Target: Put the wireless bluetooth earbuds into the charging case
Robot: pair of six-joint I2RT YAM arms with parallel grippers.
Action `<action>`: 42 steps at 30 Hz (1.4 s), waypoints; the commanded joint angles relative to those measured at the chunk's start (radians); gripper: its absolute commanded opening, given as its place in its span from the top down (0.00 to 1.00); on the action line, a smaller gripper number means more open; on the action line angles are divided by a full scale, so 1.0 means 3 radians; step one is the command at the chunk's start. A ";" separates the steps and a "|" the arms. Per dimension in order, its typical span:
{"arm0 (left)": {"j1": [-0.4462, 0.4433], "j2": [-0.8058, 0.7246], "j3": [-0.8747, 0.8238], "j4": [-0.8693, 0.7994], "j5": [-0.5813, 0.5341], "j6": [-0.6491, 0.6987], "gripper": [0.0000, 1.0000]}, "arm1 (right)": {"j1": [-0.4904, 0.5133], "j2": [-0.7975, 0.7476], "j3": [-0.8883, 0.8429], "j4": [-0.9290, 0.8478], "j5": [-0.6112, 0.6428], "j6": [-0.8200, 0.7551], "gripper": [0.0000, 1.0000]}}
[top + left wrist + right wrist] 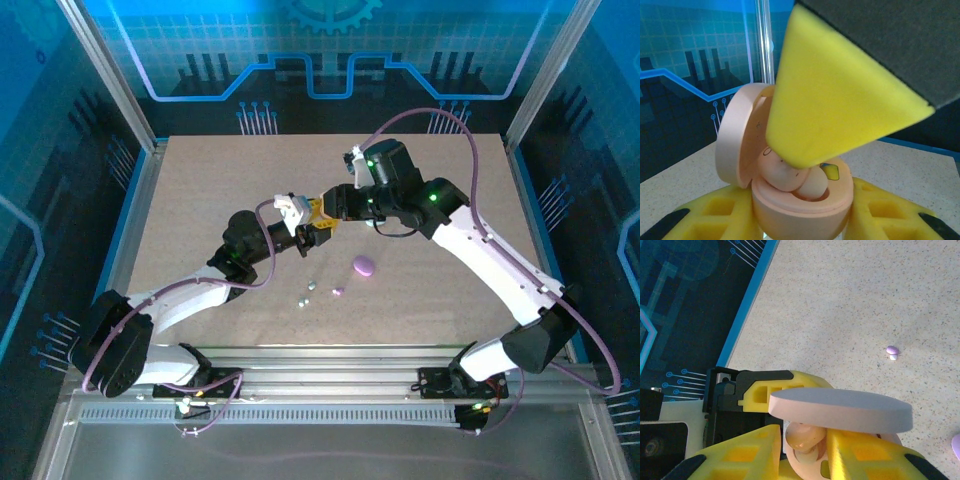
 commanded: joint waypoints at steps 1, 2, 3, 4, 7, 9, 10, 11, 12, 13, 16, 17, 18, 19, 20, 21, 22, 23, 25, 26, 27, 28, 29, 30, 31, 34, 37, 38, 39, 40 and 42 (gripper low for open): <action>-0.0020 -0.0084 0.0007 0.0213 0.0049 0.0003 0.66 | 0.0039 0.0023 0.0097 -0.0108 0.0088 -0.0079 0.68; -0.0019 -0.0086 0.0011 0.0212 0.0053 0.0002 0.66 | 0.0039 0.0028 0.0096 -0.0104 0.0067 -0.0081 0.68; -0.0021 -0.0085 0.0010 0.0219 0.0049 0.0003 0.66 | 0.0037 0.0035 0.0094 -0.0098 0.0046 -0.0083 0.68; -0.0019 -0.0085 0.0012 0.0219 0.0052 -0.0002 0.66 | 0.0038 0.0043 0.0103 -0.0096 0.0020 -0.0088 0.69; -0.0018 -0.0090 0.0005 0.0218 0.0044 -0.0006 0.67 | 0.0047 0.0068 0.0114 -0.0096 -0.0058 -0.0104 0.70; -0.0020 -0.0090 0.0002 0.0235 0.0034 -0.0009 0.66 | 0.0061 0.0079 0.0117 -0.0123 -0.0084 -0.0111 0.70; -0.0017 -0.0090 0.0002 0.0244 0.0029 -0.0017 0.66 | 0.0069 0.0079 0.0120 -0.0129 -0.0087 -0.0130 0.70; -0.0018 -0.0087 -0.0001 0.0246 0.0029 -0.0017 0.66 | 0.0075 0.0079 0.0122 -0.0153 -0.0086 -0.0139 0.70; -0.0017 -0.0089 -0.0001 0.0249 0.0025 -0.0017 0.66 | 0.0073 0.0074 0.0123 -0.0176 -0.0083 -0.0136 0.70; -0.0021 -0.0085 0.0001 0.0247 0.0019 -0.0012 0.66 | 0.0075 0.0060 0.0119 -0.0187 -0.0083 -0.0139 0.70; -0.0021 -0.0086 0.0006 0.0253 0.0019 -0.0010 0.67 | 0.0076 0.0014 0.0107 -0.0214 -0.0037 -0.0134 0.69; -0.0022 -0.0086 0.0006 0.0249 0.0015 -0.0009 0.66 | 0.0079 -0.0001 0.0104 -0.0211 -0.0037 -0.0136 0.68; -0.0019 -0.0085 0.0005 0.0250 0.0012 -0.0012 0.66 | 0.0079 -0.0017 0.0099 -0.0199 -0.0037 -0.0134 0.68; -0.0019 -0.0086 0.0002 0.0252 0.0011 -0.0012 0.66 | 0.0080 -0.0032 0.0096 -0.0198 -0.0037 -0.0138 0.67; -0.0020 -0.0080 -0.0002 0.0253 0.0014 -0.0013 0.66 | 0.0077 -0.0046 0.0102 -0.0198 -0.0037 -0.0144 0.67; -0.0020 -0.0085 0.0001 0.0253 0.0013 -0.0012 0.66 | 0.0076 -0.0061 0.0097 -0.0203 -0.0024 -0.0145 0.67; -0.0021 -0.0085 0.0000 0.0255 0.0011 -0.0012 0.66 | 0.0076 -0.0073 0.0099 -0.0203 -0.0008 -0.0145 0.67; -0.0020 -0.0085 0.0001 0.0253 0.0013 -0.0013 0.66 | 0.0076 -0.0079 0.0097 -0.0204 0.0004 -0.0144 0.67; -0.0017 -0.0089 0.0002 0.0255 0.0017 -0.0012 0.66 | 0.0077 -0.0090 0.0104 -0.0210 0.0024 -0.0144 0.66; -0.0018 -0.0087 0.0001 0.0252 0.0018 -0.0011 0.66 | 0.0076 -0.0090 0.0106 -0.0214 0.0031 -0.0144 0.66; -0.0019 -0.0090 -0.0002 0.0254 0.0019 -0.0012 0.66 | 0.0078 -0.0095 0.0106 -0.0209 0.0030 -0.0144 0.66; -0.0020 -0.0090 -0.0007 0.0253 0.0019 -0.0012 0.66 | 0.0079 -0.0098 0.0106 -0.0212 0.0037 -0.0140 0.66; -0.0017 -0.0090 -0.0006 0.0253 0.0018 -0.0011 0.66 | 0.0079 -0.0100 0.0106 -0.0209 0.0040 -0.0134 0.66; -0.0018 -0.0090 -0.0006 0.0255 0.0016 -0.0021 0.66 | 0.0077 -0.0105 0.0101 -0.0204 0.0040 -0.0135 0.66; -0.0017 -0.0090 -0.0003 0.0254 0.0019 -0.0018 0.66 | 0.0077 -0.0110 0.0094 -0.0196 0.0035 -0.0133 0.66; -0.0022 -0.0085 0.0002 0.0253 0.0014 -0.0012 0.67 | 0.0080 -0.0153 0.0076 -0.0153 0.0010 -0.0148 0.65; -0.0021 -0.0074 -0.0001 0.0257 0.0019 -0.0012 0.66 | 0.0080 -0.0221 0.0078 -0.0134 0.0027 -0.0184 0.64; -0.0017 -0.0074 0.0001 0.0256 0.0014 -0.0009 0.66 | 0.0079 -0.0241 0.0072 -0.0119 0.0008 -0.0199 0.64; -0.0019 -0.0072 -0.0001 0.0254 0.0013 -0.0015 0.66 | 0.0078 -0.0267 0.0069 -0.0097 -0.0019 -0.0210 0.64; -0.0020 -0.0072 0.0002 0.0255 0.0013 -0.0012 0.66 | 0.0077 -0.0286 0.0068 -0.0091 -0.0018 -0.0210 0.64; -0.0020 -0.0064 -0.0002 0.0253 0.0019 -0.0012 0.67 | 0.0078 -0.0318 0.0059 -0.0078 -0.0001 -0.0215 0.63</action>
